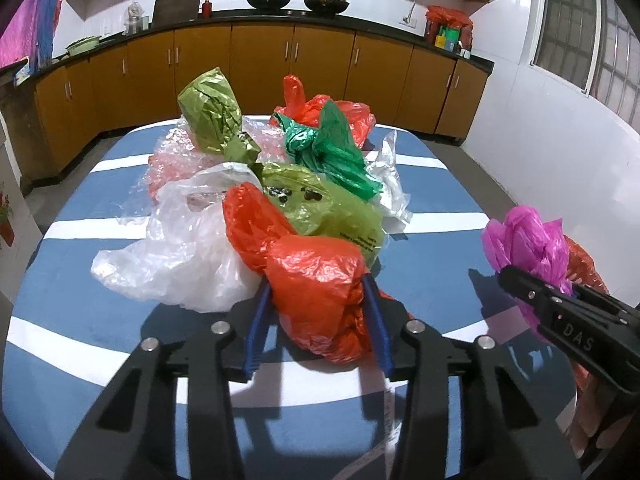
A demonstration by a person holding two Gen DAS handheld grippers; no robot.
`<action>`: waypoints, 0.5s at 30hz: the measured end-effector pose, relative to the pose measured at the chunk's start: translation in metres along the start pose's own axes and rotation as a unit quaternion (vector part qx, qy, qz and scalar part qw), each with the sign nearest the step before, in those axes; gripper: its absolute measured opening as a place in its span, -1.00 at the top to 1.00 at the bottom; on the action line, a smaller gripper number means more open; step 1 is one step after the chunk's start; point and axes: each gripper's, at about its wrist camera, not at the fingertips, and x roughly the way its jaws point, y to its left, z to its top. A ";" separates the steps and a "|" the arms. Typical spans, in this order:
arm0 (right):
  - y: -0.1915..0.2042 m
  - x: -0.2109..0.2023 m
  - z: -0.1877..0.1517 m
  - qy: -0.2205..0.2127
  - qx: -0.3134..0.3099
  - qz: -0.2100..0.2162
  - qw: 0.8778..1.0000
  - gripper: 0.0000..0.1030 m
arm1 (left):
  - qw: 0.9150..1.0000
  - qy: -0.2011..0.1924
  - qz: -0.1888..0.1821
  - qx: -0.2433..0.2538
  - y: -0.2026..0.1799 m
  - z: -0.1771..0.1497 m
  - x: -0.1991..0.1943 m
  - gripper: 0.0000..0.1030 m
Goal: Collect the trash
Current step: 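Grasp the red bag with the left gripper and lift it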
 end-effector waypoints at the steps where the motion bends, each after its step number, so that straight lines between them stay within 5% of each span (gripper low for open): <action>1: 0.000 -0.001 0.000 -0.001 0.000 0.000 1.000 0.33 | 1.000 0.000 0.000 -0.001 0.000 0.000 0.000 0.19; 15: -0.005 -0.020 0.000 -0.020 0.002 -0.001 1.000 0.33 | 0.999 -0.032 -0.002 0.012 -0.010 0.012 -0.029 0.20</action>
